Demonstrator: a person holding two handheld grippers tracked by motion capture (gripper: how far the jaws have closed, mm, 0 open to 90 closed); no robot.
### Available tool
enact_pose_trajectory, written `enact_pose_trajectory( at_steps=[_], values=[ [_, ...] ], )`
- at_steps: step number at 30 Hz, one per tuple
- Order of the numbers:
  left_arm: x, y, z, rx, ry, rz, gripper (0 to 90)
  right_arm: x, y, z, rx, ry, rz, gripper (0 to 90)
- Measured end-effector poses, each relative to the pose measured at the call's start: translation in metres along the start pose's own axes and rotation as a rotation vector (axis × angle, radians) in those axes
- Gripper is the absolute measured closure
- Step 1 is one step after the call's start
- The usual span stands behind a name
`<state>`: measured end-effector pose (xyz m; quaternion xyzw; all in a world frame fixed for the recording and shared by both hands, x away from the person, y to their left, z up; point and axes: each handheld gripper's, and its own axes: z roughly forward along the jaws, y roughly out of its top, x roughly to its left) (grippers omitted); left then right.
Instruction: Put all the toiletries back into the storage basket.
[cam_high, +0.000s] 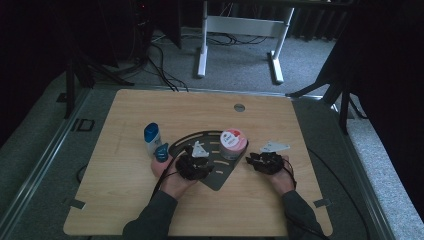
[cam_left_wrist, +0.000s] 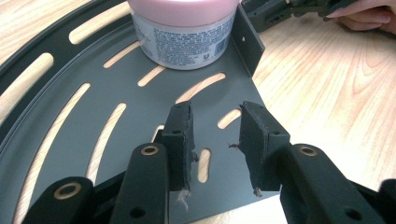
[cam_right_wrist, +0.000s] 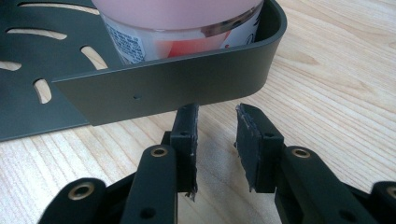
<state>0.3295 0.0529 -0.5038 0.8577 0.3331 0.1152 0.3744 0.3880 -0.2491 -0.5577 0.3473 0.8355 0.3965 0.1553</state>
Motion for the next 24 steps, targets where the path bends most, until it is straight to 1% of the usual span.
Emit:
enact_pose_trajectory(
  at_steps=[9,12,15,23,24],
  values=[
    [0.001,-0.001,-0.012,0.006,-0.026,0.009,62.6,0.000,0.000,0.000,0.002,0.006,0.001,66.7],
    [0.001,0.000,-0.017,0.013,-0.042,0.019,62.7,0.000,0.000,0.000,0.004,0.009,-0.003,66.4],
    [0.000,0.001,-0.021,0.020,-0.046,0.034,62.8,0.000,0.000,0.000,0.005,0.012,0.001,65.7],
    [0.001,0.007,-0.034,0.030,-0.061,0.050,62.8,0.002,0.000,0.001,0.022,0.007,-0.014,62.3],
    [0.002,0.009,-0.037,0.036,-0.069,0.057,63.3,0.002,0.000,0.001,0.022,0.006,-0.014,62.0]
  ],
)
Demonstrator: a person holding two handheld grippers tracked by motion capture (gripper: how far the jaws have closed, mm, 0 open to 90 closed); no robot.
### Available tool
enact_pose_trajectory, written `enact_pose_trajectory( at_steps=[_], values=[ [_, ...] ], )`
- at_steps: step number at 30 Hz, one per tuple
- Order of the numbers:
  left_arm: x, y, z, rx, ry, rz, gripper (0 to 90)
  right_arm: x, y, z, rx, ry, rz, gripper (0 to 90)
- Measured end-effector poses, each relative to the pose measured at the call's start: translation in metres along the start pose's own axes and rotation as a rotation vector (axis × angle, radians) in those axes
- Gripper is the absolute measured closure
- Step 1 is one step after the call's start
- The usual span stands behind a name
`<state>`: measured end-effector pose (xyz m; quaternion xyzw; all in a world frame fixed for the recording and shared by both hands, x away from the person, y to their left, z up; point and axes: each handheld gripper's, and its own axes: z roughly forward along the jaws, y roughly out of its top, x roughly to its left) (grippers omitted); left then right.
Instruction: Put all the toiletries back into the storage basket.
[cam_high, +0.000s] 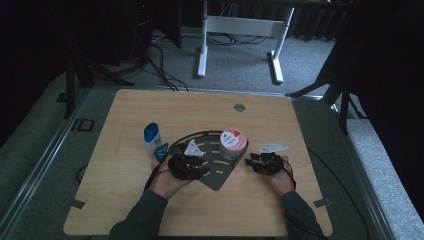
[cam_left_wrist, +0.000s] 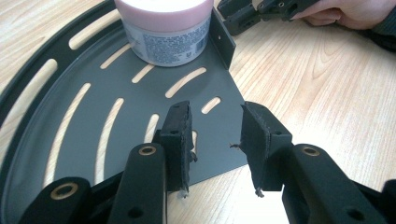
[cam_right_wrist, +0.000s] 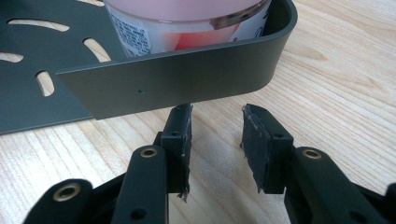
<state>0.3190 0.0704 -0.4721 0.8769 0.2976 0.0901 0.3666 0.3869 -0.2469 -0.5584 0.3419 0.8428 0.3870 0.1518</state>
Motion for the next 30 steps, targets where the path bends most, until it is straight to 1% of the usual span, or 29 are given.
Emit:
enact_pose_trajectory(
  at_steps=[2,6,11,16,18,21,23,24,30],
  values=[
    [0.001,0.002,-0.003,0.009,-0.002,0.009,64.8,0.000,0.000,0.000,0.001,0.000,-0.001,61.3],
    [0.003,0.006,-0.007,0.017,-0.006,0.007,65.0,0.000,0.000,0.000,0.000,0.003,0.008,59.7],
    [0.005,0.011,-0.012,0.037,-0.006,0.017,64.5,-0.002,0.000,0.000,0.001,0.014,0.020,58.9],
    [0.007,0.014,-0.017,0.051,-0.003,0.019,62.7,-0.002,0.000,0.000,0.001,0.015,0.018,58.6],
    [0.009,0.015,-0.022,0.058,0.002,0.035,62.2,-0.002,0.000,0.000,0.001,0.016,0.020,58.1],
    [0.010,0.015,-0.026,0.064,0.006,0.045,61.6,-0.002,0.000,0.000,0.001,0.016,0.018,58.0],
    [0.010,0.015,-0.026,0.064,0.006,0.045,61.2,-0.002,0.000,0.000,0.001,0.016,0.019,58.0],
    [0.014,0.015,-0.030,0.080,0.009,0.051,60.7,-0.002,0.000,0.000,0.001,0.017,0.018,57.8],
    [0.018,0.015,-0.036,0.106,0.016,0.075,58.4,-0.002,0.000,0.000,0.001,0.019,0.019,57.5]
  ],
)
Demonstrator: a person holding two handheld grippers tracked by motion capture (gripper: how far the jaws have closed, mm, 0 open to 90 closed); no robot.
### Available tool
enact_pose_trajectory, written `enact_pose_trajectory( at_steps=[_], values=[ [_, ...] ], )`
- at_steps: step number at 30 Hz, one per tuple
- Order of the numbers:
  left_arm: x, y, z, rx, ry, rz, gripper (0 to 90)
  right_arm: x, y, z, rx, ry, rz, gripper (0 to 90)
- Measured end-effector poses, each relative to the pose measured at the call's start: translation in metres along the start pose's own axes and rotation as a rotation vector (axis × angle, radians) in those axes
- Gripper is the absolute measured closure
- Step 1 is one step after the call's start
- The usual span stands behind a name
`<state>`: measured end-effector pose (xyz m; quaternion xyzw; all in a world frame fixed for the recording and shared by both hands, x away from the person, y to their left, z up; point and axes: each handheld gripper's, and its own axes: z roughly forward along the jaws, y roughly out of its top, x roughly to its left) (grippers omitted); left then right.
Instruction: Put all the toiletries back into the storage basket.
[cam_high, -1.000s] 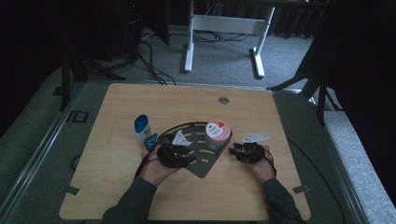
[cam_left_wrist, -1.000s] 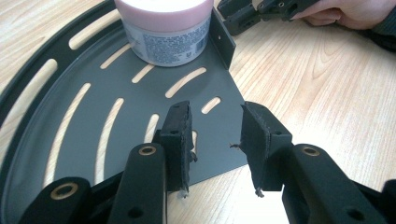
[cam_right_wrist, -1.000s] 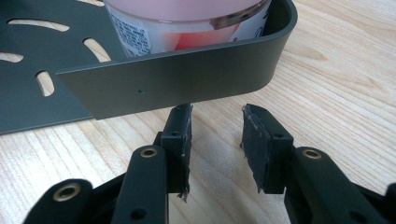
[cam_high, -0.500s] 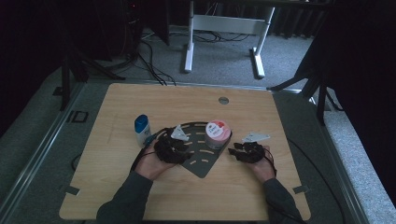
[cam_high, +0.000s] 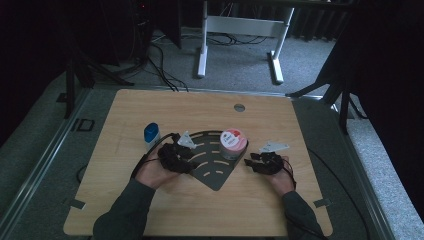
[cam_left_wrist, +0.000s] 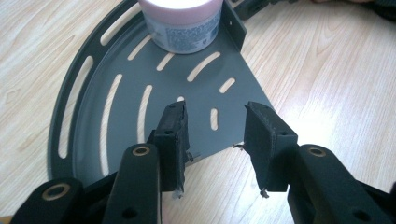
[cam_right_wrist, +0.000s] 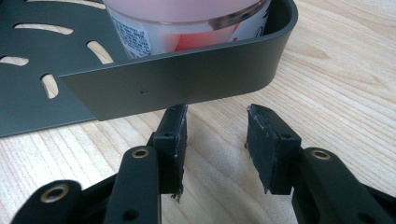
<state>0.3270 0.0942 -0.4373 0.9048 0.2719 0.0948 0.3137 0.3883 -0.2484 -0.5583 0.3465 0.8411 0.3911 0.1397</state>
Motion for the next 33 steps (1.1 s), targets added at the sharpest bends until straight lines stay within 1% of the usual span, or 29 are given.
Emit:
enact_pose_trajectory(
  at_steps=[2,9,11,17,21,24,27,33],
  values=[
    [0.002,-0.001,-0.002,0.002,0.000,0.001,58.3,0.000,0.000,0.000,0.000,0.000,0.000,57.4],
    [0.007,-0.003,-0.007,0.007,0.023,0.010,57.3,0.000,0.000,0.000,0.000,0.002,0.002,57.1],
    [0.008,-0.003,-0.008,0.005,0.029,0.007,56.2,0.000,0.000,0.000,0.000,0.003,0.002,56.9],
    [0.012,-0.001,-0.016,0.007,0.028,0.019,52.2,0.000,0.000,0.000,-0.002,0.007,0.005,56.5],
    [0.015,-0.001,-0.019,0.017,0.036,0.019,49.3,-0.001,0.000,0.000,-0.002,0.008,0.005,56.5],
    [0.016,0.000,-0.021,0.024,0.045,0.029,47.1,-0.001,0.000,0.000,-0.001,0.009,0.007,56.4],
    [0.017,0.000,-0.022,0.019,0.061,0.030,45.7,-0.001,0.000,0.000,-0.001,0.009,0.007,56.4],
    [0.020,0.003,-0.024,0.032,0.067,0.039,43.1,-0.001,0.000,0.000,-0.001,0.010,0.007,56.1]
  ],
)
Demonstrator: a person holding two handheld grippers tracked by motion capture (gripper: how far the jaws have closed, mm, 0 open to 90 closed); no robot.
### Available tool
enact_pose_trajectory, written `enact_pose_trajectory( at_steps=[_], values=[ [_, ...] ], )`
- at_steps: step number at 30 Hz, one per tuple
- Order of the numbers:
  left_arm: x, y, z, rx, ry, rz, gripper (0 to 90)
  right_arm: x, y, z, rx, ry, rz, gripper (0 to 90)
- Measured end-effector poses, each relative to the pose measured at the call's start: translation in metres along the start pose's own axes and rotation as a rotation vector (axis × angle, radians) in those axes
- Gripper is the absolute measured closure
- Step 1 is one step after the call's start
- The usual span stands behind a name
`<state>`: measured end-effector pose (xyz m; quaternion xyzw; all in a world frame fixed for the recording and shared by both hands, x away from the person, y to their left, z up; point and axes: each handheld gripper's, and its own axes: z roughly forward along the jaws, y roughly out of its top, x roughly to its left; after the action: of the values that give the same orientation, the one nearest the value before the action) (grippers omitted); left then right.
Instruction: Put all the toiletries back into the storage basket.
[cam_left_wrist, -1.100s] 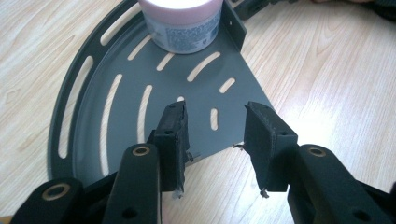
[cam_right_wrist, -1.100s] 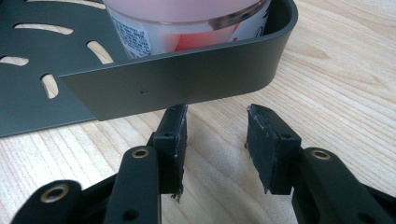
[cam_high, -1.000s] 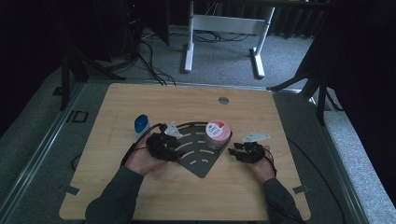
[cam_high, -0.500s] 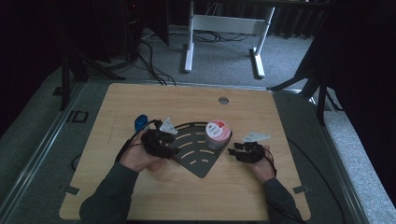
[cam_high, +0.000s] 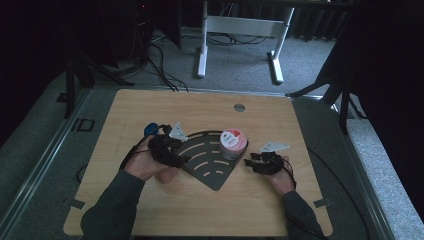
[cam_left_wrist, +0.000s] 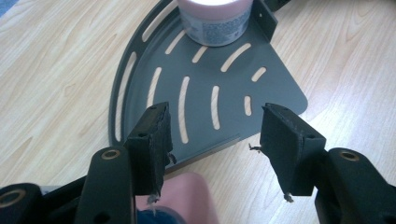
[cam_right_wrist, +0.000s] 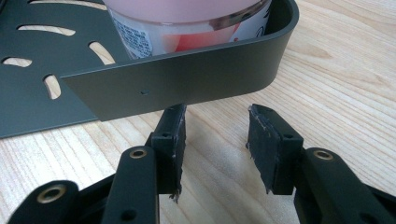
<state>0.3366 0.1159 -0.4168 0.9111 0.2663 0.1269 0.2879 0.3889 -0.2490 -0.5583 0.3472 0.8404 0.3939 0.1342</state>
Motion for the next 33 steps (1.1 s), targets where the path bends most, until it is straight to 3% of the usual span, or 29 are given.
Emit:
enact_pose_trajectory(
  at_steps=[12,33],
  values=[
    [0.010,0.004,-0.005,0.030,0.021,0.002,41.9,0.000,0.000,0.000,0.000,0.004,0.004,55.6],
    [0.026,-0.003,0.000,0.062,0.054,-0.006,40.5,0.000,0.000,0.000,-0.001,0.005,0.004,55.4]
  ],
)
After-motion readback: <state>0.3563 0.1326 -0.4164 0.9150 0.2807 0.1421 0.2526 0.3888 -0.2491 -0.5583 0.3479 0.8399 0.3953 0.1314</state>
